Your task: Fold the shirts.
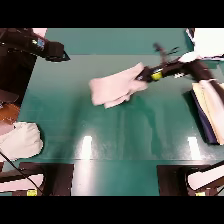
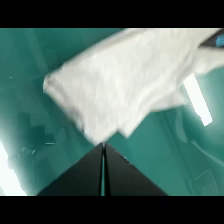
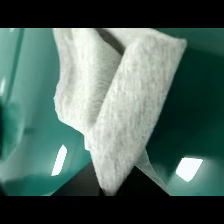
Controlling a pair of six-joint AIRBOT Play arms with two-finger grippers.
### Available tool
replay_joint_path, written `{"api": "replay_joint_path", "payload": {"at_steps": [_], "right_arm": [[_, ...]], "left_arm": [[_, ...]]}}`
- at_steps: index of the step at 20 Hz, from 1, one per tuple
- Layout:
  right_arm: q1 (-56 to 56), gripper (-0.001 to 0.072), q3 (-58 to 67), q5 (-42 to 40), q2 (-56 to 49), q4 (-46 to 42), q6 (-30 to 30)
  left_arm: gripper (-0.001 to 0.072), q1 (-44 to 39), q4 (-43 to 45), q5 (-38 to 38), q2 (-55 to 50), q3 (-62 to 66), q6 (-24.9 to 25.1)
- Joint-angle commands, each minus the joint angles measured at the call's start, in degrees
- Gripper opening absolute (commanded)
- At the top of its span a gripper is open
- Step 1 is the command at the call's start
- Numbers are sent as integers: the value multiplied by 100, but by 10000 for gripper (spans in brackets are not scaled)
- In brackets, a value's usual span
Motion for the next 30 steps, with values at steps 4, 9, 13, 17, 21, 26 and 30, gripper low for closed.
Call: {"api": "replay_joint_path", "payload": {"at_steps": [4, 9, 13, 17, 21, 26, 30], "right_arm": [[-2345, 10, 17, -345, 1178, -1290, 417], [-3587, 10, 20, -525, 1290, -1246, 417], [-3943, 10, 92, -739, 1298, -1106, 413], [-4133, 10, 684, -474, 1464, -813, 382], [-4483, 9, 807, -157, 2055, -1274, 393], [-4988, 9, 789, 785, 2511, -1456, 415], [-5219, 11, -24, 890, 3147, -1628, 415]], "left_arm": [[21, -542, -15, 555, -2, 0, -4], [21, -745, -61, 732, -2, 0, -7], [21, -756, -46, 728, -2, 0, -7], [21, -756, -44, 717, -2, 0, -4], [21, -756, -35, 691, -2, 0, 0], [21, -756, -35, 680, -2, 0, 4], [21, -756, -33, 533, -2, 0, 50]]}}
